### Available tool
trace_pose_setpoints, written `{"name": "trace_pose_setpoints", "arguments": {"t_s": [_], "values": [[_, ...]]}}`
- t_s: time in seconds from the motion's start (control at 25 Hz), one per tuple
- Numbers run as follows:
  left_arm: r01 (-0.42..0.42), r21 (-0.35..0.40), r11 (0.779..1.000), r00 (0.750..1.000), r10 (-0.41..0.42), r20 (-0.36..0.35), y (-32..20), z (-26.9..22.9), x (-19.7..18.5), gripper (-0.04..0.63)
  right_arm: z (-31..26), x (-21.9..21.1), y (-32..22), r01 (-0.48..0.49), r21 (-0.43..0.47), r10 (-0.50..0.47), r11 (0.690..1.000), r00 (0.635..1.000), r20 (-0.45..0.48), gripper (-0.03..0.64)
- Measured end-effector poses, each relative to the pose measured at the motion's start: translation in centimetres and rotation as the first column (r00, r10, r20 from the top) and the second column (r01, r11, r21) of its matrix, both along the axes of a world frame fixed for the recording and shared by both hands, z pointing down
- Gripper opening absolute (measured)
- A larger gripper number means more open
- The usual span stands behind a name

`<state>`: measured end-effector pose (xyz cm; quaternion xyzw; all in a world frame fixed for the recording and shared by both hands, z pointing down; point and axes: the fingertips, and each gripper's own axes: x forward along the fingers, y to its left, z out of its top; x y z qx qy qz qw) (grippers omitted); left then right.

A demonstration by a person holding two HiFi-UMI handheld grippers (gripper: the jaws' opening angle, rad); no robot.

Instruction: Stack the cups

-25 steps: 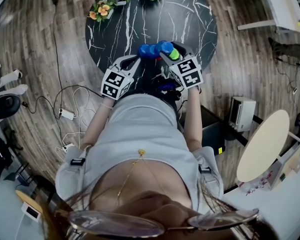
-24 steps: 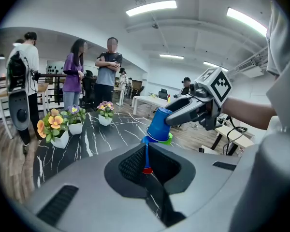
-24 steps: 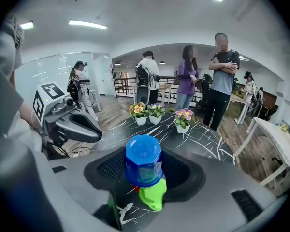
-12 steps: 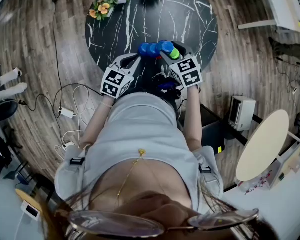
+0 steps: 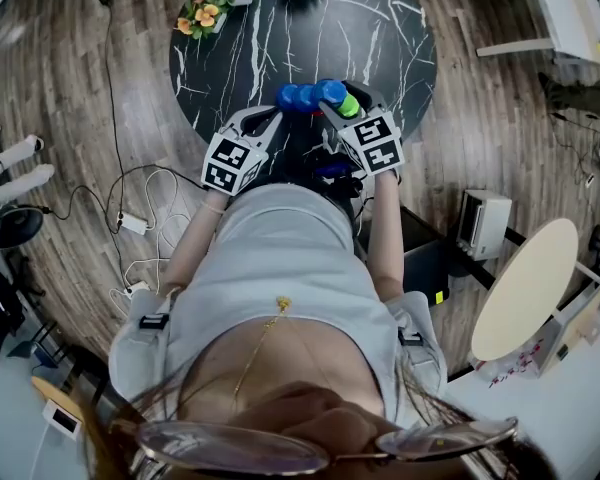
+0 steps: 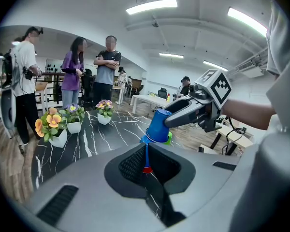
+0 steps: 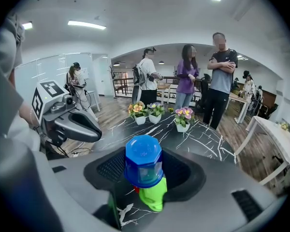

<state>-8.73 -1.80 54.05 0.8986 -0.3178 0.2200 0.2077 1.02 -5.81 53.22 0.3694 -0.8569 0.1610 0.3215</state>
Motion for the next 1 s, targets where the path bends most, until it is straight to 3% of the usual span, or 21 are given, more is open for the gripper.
{"name": "trace_pose_setpoints", "arguments": {"t_s": [0.44, 1.0], "values": [[0.009, -0.005, 1.000, 1.000, -0.009, -0.002, -0.55, 0.12, -0.05, 0.038, 0.11, -0.15, 0.01, 0.028, 0.016, -0.028, 0.999, 1.000, -0.013, 0.282], [0.026, -0.009, 1.000, 0.999, -0.026, -0.023, -0.90, -0.06, 0.16, 0.038, -0.75, 0.21, 0.90, 0.018, 0.034, -0.019, 0.999, 0.999, 0.036, 0.290]]}}
